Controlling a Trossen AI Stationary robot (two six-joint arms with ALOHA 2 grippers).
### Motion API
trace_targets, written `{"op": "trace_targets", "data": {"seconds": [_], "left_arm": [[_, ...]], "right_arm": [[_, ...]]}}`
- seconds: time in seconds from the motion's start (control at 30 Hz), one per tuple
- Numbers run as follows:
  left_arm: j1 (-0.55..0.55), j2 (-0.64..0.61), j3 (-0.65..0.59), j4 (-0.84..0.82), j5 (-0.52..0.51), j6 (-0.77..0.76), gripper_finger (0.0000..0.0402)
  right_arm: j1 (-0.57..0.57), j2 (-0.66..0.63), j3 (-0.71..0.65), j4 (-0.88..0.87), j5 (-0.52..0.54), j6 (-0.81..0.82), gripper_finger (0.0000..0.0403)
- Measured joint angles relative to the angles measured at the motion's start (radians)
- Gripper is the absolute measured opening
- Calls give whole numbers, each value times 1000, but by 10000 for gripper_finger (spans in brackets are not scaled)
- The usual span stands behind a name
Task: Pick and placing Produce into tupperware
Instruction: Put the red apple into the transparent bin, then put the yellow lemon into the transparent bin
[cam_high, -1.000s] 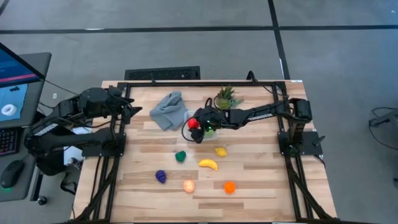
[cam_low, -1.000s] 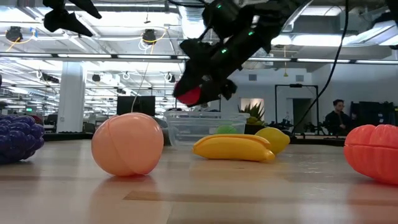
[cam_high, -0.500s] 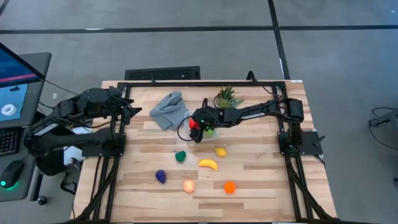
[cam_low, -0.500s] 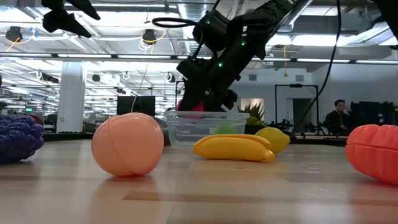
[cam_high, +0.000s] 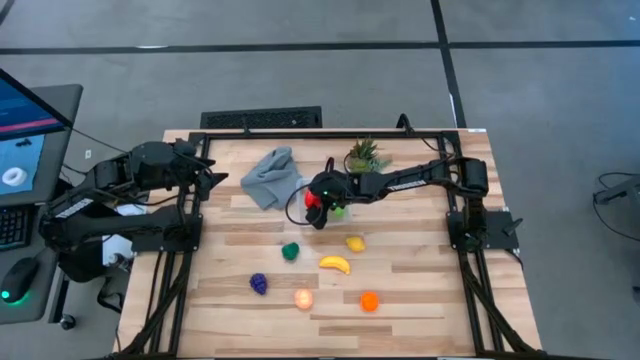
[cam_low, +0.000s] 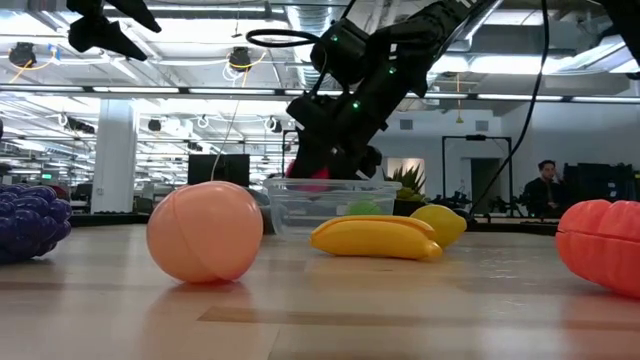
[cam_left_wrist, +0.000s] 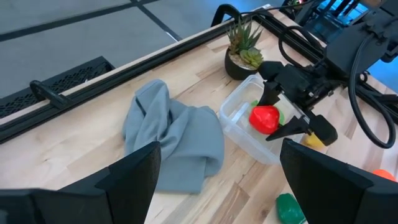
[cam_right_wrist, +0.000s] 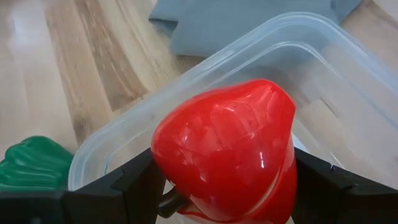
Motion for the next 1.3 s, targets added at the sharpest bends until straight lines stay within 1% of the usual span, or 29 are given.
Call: {"op": "trace_targets", "data": {"seconds": [0.3, 0.53, 0.63, 0.87, 1.03, 1.17, 1.3], "left_arm": [[0, 0, 0, 0, 0, 0, 317], [0, 0, 0, 0, 0, 0, 317], [0, 0, 0, 0, 0, 0, 317], [0, 0, 0, 0, 0, 0, 317], [0, 0, 0, 0, 0, 0, 317], [0, 0, 0, 1, 0, 0, 317], [0, 0, 0, 1, 0, 0, 317]], "right_arm": [[0, 0, 0, -5, -34, -2, 301], [0, 0, 0, -5, -36, 0, 347], [0, 0, 0, -8, -22, 0, 357], [0, 0, 0, -20, -15, 0, 347], [6, -32, -1, -32, -16, 0, 342], [10, -82, -1, -78, -16, -1, 341], [10, -132, -1, -184, -16, -13, 340]]}}
